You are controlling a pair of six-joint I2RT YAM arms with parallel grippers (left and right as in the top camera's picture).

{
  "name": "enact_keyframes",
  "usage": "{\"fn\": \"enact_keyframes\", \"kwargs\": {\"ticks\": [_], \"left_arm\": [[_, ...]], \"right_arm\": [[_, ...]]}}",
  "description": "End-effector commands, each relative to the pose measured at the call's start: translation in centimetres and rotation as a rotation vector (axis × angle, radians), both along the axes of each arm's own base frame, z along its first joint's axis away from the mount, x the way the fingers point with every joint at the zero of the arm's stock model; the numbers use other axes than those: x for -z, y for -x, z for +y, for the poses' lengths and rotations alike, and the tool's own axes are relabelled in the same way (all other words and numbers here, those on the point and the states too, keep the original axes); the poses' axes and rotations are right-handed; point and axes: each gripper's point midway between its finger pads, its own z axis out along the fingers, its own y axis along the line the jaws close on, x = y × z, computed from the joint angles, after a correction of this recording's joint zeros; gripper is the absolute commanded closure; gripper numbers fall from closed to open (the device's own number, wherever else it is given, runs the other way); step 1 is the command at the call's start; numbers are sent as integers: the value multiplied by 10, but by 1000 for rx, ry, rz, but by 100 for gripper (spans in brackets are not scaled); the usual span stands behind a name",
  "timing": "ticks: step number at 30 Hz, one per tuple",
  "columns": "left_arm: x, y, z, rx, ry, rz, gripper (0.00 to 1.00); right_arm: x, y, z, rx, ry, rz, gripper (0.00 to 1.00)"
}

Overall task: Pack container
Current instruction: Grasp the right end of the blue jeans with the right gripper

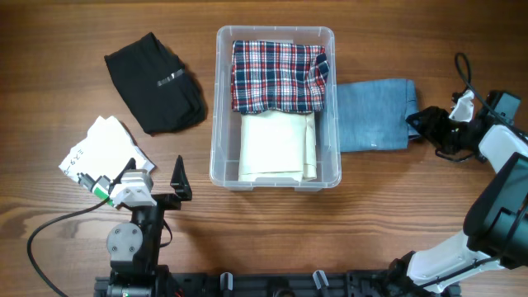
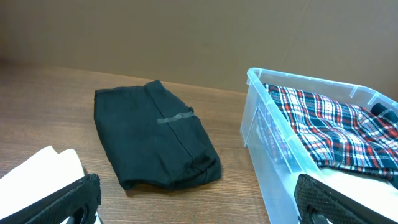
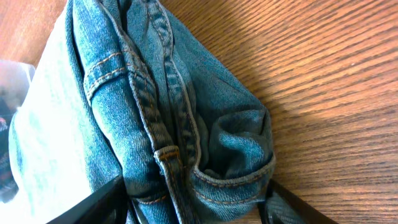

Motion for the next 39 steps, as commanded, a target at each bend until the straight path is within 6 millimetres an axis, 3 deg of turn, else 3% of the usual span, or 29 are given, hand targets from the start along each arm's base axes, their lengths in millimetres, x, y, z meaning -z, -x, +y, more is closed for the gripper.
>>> {"fn": "enact_keyframes", "kwargs": {"ticks": [1,6,15,16,19,21,22,26,28,33,39], "left_arm": [[1,0,0,5,-22,-4,0],[1,0,0,5,-22,-4,0],[1,0,0,5,-22,-4,0],[1,0,0,5,-22,-4,0],[1,0,0,4,-22,-4,0],[1,0,0,5,-22,-4,0],[1,0,0,5,-22,-4,0],[1,0,0,5,-22,-4,0],[1,0,0,5,-22,-4,0],[1,0,0,5,-22,-4,0],[1,0,0,5,-22,-4,0]], "right_arm": [[4,2,14,-64,-41,-13,27],[4,3,16,-66,-42,-10,1],[25,-1,42,-145,5,46,2],[26,-2,46,-154,9,48,9],[26,-2,48,-159,9,51,51],[27,-1,48,-159,7,55,70],[27,1,48,-159,4,61,92],[24,1,51,-163,-15,57,96],[2,-6,63,-188,-105,-24,96],[-86,-18,87,-290,-389,-336,96],[-122,-14,79,-263,-396,-399,96]]}}
